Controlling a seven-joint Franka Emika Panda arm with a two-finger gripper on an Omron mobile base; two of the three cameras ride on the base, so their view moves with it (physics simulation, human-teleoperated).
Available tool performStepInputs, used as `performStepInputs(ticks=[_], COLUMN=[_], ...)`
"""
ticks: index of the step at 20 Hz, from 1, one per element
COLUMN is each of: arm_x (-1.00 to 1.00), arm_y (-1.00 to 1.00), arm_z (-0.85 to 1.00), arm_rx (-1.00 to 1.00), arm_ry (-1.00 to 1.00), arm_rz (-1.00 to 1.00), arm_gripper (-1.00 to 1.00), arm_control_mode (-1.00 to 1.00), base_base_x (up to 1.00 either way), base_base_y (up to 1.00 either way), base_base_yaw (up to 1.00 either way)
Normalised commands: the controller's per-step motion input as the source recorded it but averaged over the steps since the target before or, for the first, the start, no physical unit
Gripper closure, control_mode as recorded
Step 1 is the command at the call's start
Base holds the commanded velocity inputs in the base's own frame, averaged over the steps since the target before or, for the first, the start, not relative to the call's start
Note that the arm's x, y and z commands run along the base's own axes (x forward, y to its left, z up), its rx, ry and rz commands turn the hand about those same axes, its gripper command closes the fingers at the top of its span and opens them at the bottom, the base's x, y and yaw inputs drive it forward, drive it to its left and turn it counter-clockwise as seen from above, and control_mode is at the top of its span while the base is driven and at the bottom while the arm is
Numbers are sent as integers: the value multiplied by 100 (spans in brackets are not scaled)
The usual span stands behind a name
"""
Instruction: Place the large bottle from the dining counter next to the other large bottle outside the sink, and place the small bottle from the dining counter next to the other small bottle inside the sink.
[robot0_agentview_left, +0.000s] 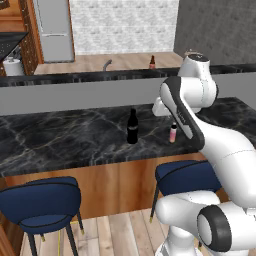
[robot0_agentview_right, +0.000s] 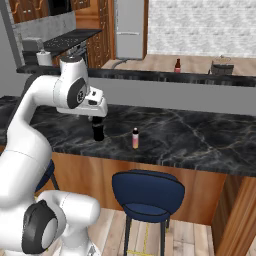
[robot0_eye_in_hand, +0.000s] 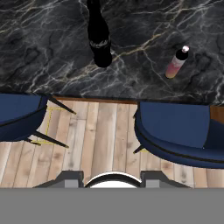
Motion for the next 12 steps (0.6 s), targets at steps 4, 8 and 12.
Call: performStepInputs(ticks=[4, 8, 12], arm_x=[-1, -4, 0], arm_y=[8, 30, 47], arm_z=[0, -1, -2], arm_rx=[0, 0, 0], arm_ry=[0, 0, 0], arm_rz=[0, 2, 1], arm_gripper=[-100, -100, -100], arm_control_mode=[-100, -100, -100], base_base_x=[0, 0, 0], base_base_y=[0, 0, 0], base_base_yaw=[0, 0, 0])
